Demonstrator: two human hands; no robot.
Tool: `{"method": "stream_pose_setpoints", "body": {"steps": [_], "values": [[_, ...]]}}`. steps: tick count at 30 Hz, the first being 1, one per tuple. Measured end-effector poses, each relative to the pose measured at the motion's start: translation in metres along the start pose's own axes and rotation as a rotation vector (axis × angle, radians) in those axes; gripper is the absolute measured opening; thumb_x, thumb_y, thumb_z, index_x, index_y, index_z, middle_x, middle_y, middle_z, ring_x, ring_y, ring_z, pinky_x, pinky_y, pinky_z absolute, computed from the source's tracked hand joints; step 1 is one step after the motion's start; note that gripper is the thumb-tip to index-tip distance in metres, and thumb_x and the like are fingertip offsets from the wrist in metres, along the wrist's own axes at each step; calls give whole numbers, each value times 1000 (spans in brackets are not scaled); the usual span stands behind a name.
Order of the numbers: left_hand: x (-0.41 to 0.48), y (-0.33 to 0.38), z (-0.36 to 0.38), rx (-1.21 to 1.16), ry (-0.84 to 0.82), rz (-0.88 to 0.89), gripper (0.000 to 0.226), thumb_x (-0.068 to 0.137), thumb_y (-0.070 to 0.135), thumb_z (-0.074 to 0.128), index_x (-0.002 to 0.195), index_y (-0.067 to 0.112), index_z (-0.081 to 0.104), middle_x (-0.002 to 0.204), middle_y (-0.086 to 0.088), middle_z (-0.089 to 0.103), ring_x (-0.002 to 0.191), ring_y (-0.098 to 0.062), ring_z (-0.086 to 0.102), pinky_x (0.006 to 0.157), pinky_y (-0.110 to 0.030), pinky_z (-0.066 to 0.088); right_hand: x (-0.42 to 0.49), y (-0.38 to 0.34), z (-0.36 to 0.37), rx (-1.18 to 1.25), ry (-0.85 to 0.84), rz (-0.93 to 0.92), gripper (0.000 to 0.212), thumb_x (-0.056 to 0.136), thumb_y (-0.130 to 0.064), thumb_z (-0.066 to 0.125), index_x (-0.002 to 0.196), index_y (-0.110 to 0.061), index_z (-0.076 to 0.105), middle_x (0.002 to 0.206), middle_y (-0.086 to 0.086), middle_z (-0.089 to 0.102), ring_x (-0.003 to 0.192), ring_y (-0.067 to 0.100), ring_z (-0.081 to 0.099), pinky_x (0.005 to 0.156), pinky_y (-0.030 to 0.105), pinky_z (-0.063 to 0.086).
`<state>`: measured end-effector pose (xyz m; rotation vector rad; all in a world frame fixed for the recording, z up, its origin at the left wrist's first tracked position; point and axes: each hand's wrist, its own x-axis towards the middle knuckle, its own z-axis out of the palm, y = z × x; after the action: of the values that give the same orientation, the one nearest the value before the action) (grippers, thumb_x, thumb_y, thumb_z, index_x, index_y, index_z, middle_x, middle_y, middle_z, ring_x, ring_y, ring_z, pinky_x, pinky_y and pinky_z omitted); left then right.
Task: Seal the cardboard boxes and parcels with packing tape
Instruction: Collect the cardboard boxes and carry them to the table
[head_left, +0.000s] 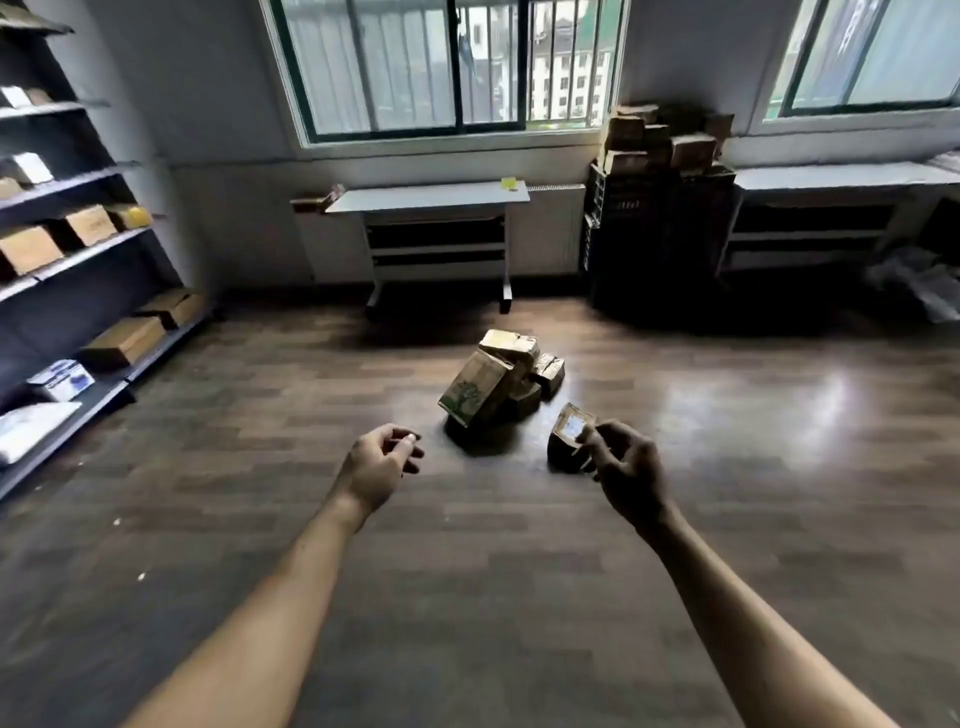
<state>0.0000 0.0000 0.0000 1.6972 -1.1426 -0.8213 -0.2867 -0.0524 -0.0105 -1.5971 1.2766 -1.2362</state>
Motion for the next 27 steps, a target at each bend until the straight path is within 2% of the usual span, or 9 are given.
{"method": "stream_pose_setpoints", "body": {"steps": [3,8,13,21,27], "values": [[20,-18,1,6,-8,-12,17,101,6,49,106,-3,63,91,-17,68,57,-9,63,50,-10,44,14,7,21,-20,-34,45,26,99,-8,58,76,-18,64,64,4,68,50,9,59,48,18,45],[60,-56,-4,-13,-40,-53,14,101,7,51,101,5,64,92,-16,70,67,-22,62,52,-10,45,42,18,64,-53,-79,92,29,99,-8,58,73,-18,63,65,4,68,49,4,58,49,18,46],[111,-83,-19,-13,-85,-98,14,101,7,50,104,3,63,91,-15,69,65,-21,61,52,-10,45,78,21,101,-90,-97,161,23,100,-11,58,78,-10,65,70,9,69,52,7,59,51,18,46],[187,-106,-15,23,-170,-148,13,101,11,51,96,13,63,87,-7,70,66,-19,62,53,-12,44,117,50,143,-87,-78,295,21,99,-17,59,87,-2,67,74,10,70,61,13,61,59,20,48],[254,-119,6,54,-194,-193,13,101,6,49,103,4,62,88,-13,67,63,-18,60,51,-9,43,183,93,178,-77,-118,351,20,99,-18,60,80,-15,64,72,6,70,60,12,61,63,27,49]]}}
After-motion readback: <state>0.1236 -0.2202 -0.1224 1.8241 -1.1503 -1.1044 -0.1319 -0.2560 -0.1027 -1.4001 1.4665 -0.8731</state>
